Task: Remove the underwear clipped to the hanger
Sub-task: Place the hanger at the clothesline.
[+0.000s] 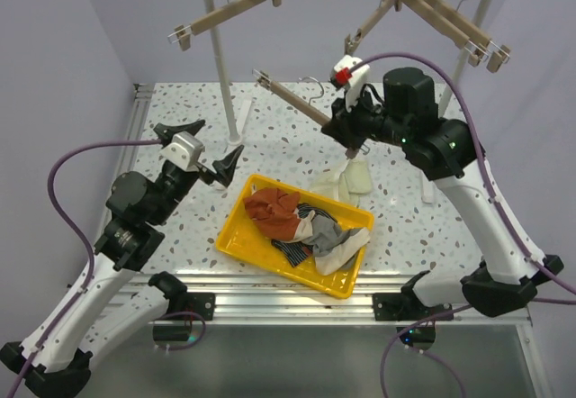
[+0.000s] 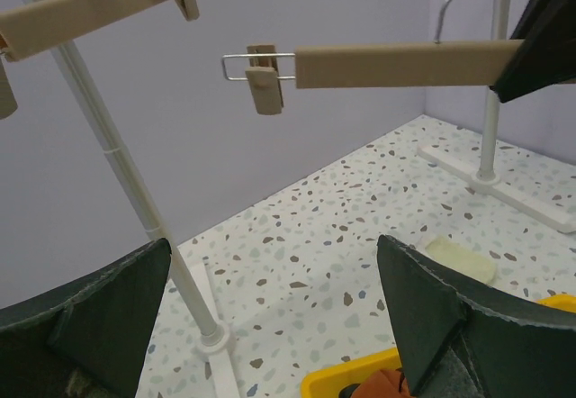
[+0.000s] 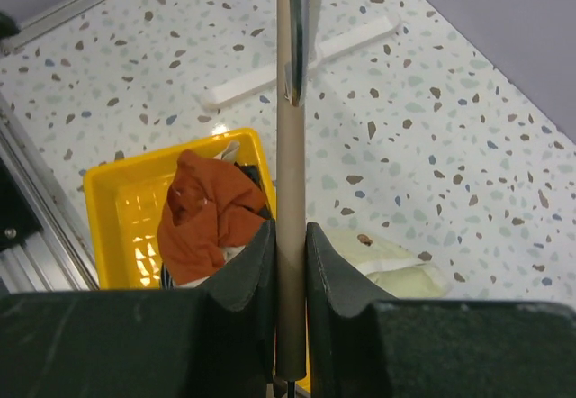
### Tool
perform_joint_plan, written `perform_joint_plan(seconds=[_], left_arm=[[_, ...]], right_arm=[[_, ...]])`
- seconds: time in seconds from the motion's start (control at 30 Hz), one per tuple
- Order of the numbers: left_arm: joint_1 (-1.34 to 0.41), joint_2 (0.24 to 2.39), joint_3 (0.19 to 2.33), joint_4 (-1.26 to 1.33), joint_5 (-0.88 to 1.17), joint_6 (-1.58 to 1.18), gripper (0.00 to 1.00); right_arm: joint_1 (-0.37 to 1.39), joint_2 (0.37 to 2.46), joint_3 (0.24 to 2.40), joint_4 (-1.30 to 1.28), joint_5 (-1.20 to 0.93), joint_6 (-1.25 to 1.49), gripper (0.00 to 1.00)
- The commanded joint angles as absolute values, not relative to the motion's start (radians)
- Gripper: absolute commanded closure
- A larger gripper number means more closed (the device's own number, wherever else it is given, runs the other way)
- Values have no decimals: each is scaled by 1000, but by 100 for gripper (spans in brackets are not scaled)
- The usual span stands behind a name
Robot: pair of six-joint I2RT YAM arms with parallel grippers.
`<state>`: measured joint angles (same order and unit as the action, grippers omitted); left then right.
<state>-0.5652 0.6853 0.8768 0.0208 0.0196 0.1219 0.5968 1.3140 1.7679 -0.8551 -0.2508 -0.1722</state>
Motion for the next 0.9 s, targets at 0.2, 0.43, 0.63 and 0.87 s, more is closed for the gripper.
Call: perform_joint_plan(seconds=[0.2, 0.43, 0.63, 0.87], left_arm=[[-565, 644, 879, 51, -25, 77, 0], [-565, 617, 850, 64, -32, 69, 0], [-566, 601, 833, 68, -32, 67, 0], [-566, 588, 825, 55, -34, 61, 0]], right_arm=[[701, 1587, 2219, -948, 154, 135, 100], [700, 1781, 2583, -1097, 216, 242, 100], [690, 1804, 2588, -1032, 273, 296, 100], [655, 1825, 2596, -861, 287, 290, 100]])
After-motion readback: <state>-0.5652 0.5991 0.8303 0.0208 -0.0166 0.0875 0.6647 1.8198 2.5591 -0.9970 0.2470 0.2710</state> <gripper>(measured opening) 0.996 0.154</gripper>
